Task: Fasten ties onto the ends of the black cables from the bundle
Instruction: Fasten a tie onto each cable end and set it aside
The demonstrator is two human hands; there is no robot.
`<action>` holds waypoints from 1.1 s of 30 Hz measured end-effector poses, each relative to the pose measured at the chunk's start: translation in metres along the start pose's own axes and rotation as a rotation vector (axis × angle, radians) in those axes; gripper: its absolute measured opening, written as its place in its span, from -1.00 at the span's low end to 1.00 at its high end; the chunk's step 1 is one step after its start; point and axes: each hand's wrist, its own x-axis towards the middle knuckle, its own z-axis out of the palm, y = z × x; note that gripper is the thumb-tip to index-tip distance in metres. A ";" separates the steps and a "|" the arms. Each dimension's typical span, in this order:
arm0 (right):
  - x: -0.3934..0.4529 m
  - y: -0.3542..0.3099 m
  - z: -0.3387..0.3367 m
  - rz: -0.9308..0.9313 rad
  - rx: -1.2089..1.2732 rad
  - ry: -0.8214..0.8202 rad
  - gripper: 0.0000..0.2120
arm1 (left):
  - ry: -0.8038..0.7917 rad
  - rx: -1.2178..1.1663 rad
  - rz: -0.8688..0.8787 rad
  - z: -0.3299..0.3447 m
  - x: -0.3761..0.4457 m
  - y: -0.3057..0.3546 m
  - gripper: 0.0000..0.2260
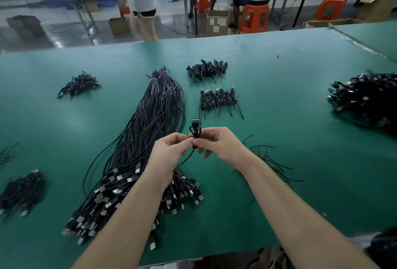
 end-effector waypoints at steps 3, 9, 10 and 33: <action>0.001 -0.001 0.000 -0.007 -0.048 0.036 -0.85 | -0.061 -0.055 -0.074 -0.002 0.000 0.001 -0.85; -0.003 -0.005 -0.001 0.041 -0.054 -0.001 -0.82 | -0.060 -0.001 -0.040 -0.003 0.001 -0.003 -0.86; -0.003 -0.005 -0.001 0.044 -0.036 0.002 -0.82 | -0.051 -0.010 -0.011 -0.003 0.001 -0.004 -0.89; -0.004 -0.006 -0.001 0.042 0.185 -0.071 -0.85 | 0.033 0.212 0.119 -0.008 -0.001 0.002 -0.89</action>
